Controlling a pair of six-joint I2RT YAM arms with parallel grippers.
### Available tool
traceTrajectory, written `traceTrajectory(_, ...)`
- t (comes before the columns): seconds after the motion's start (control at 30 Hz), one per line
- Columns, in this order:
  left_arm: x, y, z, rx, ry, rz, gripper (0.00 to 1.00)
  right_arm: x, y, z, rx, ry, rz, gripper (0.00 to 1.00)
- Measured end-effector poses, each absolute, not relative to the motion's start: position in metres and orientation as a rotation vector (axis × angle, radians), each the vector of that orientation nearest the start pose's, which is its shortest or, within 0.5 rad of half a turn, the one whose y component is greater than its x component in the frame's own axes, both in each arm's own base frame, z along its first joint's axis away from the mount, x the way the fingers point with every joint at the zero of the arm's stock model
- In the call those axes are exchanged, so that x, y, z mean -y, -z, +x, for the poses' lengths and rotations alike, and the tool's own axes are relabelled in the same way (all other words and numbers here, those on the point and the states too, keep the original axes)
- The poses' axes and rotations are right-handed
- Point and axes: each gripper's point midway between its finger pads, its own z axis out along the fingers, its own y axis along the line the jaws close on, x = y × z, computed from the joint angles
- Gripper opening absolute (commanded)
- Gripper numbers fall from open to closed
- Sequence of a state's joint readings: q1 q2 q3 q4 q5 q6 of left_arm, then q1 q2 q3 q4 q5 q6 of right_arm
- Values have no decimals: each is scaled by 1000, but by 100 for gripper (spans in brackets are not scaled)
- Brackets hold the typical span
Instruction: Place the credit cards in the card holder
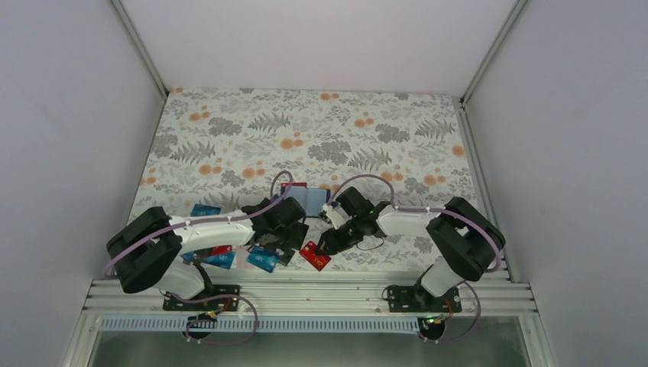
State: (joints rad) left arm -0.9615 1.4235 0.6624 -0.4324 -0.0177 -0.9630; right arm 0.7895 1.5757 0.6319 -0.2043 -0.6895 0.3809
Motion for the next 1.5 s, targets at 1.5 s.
traceTrajectory(1.5, 319, -28, 179, -2766, 709, 631, 53, -269, -45, 69, -3105, -1295, 429, 64)
